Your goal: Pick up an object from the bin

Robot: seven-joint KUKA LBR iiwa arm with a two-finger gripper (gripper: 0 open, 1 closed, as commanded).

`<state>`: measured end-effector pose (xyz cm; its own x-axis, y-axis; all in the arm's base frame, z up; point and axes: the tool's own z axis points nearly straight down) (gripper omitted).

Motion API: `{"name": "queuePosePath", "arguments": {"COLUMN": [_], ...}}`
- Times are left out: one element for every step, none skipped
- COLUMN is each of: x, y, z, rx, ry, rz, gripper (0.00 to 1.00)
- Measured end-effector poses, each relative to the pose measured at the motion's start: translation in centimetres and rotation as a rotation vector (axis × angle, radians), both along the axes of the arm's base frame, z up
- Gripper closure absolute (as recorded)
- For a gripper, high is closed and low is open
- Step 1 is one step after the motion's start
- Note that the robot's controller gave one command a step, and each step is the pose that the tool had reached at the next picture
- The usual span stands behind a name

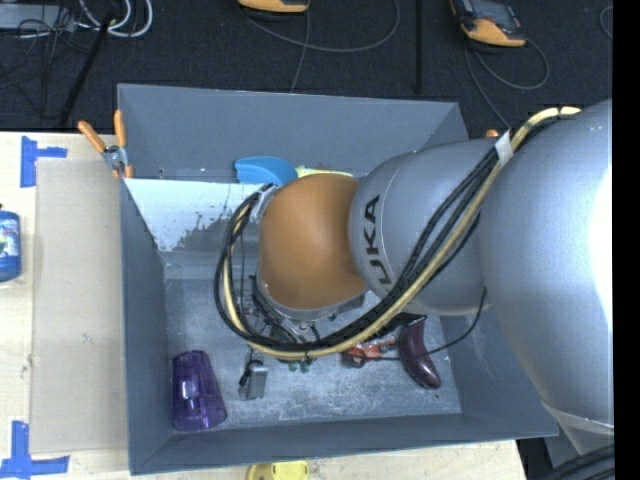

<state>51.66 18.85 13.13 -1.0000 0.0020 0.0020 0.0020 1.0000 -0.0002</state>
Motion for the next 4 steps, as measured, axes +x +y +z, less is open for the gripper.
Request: {"name": "queuePosePath", "arguments": {"x": [0.0,-1.8,-2.3,-3.9], "y": [3.7,5.6,5.8,5.5], "z": [-1.1,-2.4,-2.9,-5.5], "rx": [-0.001,-0.003,0.001,0.002], "ry": [-0.003,-0.003,-0.002,-0.002], "rz": [0.244,0.462,0.771,1.104], "gripper": [0.00,0.00,0.00,0.00]}}
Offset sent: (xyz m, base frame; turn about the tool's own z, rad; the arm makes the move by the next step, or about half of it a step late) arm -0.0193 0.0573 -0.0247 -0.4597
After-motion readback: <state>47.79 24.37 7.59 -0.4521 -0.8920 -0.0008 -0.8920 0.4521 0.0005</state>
